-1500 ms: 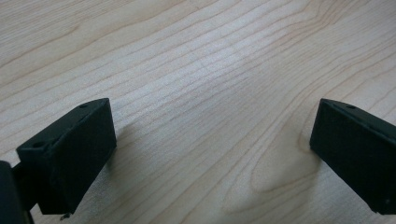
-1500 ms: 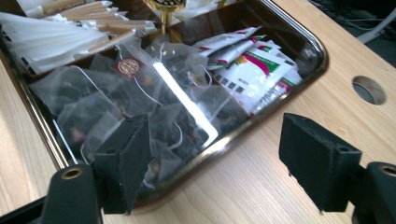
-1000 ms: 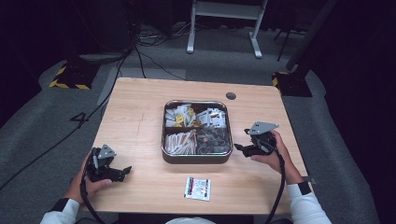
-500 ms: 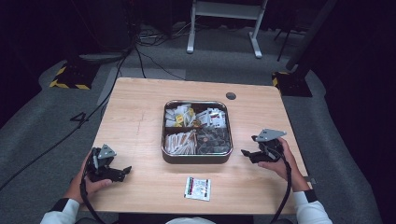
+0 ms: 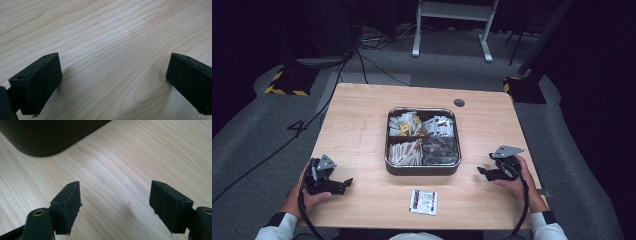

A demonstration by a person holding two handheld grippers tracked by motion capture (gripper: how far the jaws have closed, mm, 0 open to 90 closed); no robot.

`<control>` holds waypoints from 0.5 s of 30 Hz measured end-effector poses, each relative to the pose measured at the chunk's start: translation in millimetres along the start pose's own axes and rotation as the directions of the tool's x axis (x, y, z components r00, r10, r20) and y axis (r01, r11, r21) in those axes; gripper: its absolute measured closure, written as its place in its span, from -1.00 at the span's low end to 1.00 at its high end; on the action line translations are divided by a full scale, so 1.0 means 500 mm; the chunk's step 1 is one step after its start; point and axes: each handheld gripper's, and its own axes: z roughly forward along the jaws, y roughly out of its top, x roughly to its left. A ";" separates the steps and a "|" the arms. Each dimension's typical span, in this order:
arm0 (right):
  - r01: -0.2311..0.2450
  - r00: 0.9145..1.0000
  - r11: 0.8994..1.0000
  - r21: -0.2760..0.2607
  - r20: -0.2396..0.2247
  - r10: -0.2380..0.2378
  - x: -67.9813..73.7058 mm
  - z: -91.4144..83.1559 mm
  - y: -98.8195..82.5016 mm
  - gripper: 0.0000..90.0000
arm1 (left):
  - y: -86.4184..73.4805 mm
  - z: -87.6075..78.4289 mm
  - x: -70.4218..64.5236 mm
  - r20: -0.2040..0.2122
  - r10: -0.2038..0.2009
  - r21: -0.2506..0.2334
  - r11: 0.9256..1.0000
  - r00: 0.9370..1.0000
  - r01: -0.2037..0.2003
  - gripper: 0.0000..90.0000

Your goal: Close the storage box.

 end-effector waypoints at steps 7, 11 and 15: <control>-0.048 0.999 0.999 0.005 0.002 0.048 -0.012 -0.003 -0.037 -0.44 | 0.000 0.000 0.000 0.000 0.000 0.000 1.000 1.000 0.000 -0.99; -0.075 0.997 0.997 0.000 0.002 0.075 -0.016 -0.006 -0.054 -0.45 | 0.000 0.000 0.001 -0.002 0.004 0.000 1.000 1.000 -0.004 -0.99; -0.108 0.994 0.994 -0.015 0.000 0.108 -0.019 -0.012 -0.071 -0.47 | 0.001 0.001 0.001 -0.001 0.007 -0.001 1.000 1.000 -0.007 -0.99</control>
